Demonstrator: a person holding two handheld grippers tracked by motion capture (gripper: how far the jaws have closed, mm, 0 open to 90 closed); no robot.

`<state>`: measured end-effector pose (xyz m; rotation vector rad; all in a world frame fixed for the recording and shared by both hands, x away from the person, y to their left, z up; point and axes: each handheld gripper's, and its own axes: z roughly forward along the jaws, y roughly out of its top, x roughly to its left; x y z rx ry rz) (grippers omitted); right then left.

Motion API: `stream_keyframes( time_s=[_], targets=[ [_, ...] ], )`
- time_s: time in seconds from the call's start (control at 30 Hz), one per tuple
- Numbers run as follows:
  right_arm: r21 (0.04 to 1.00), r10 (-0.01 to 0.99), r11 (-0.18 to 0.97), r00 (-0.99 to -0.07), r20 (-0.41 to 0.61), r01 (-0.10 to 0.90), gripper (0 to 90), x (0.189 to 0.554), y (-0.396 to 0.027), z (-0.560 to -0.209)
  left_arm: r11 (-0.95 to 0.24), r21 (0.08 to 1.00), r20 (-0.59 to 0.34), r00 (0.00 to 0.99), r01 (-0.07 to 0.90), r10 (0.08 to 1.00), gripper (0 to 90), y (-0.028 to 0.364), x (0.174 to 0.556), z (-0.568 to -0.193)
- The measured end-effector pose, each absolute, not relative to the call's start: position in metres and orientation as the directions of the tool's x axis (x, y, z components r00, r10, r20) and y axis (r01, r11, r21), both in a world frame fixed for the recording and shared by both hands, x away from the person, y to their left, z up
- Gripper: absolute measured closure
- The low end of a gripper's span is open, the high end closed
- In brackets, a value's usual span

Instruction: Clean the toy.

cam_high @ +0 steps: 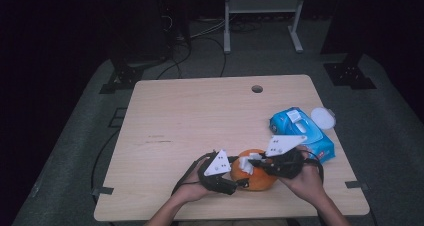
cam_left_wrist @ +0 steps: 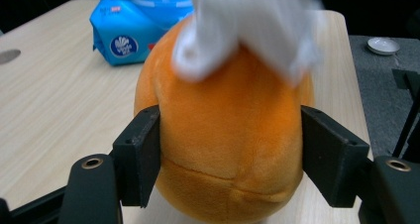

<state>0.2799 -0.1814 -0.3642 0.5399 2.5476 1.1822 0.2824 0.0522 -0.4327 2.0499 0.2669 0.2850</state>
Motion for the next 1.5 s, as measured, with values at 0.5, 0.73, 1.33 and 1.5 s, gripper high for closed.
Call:
stream_keyframes(
  time_s=[0.5,0.73,1.33,1.5],
  targets=[
    [0.755,0.405,0.635,-0.903,-0.145,0.164,78.1,0.272,-0.156,-0.370,-0.502,0.863,0.109,0.952,0.052,0.287,30.7,0.050,0.281,-0.435],
    [0.772,0.499,0.584,-0.861,-0.097,0.251,78.3,0.283,-0.198,-0.368,-0.491,0.864,0.045,0.955,0.109,0.292,29.8,0.060,0.289,-0.442],
    [0.769,0.505,0.569,-0.862,-0.047,0.292,78.3,0.286,-0.215,-0.379,-0.448,0.874,-0.042,0.946,0.191,0.321,28.4,0.072,0.300,-0.443],
    [0.779,0.479,0.560,-0.877,-0.026,0.283,78.3,0.285,-0.211,-0.381,-0.409,0.897,-0.038,0.951,0.167,0.306,17.8,0.067,0.299,-0.437]
  ],
)
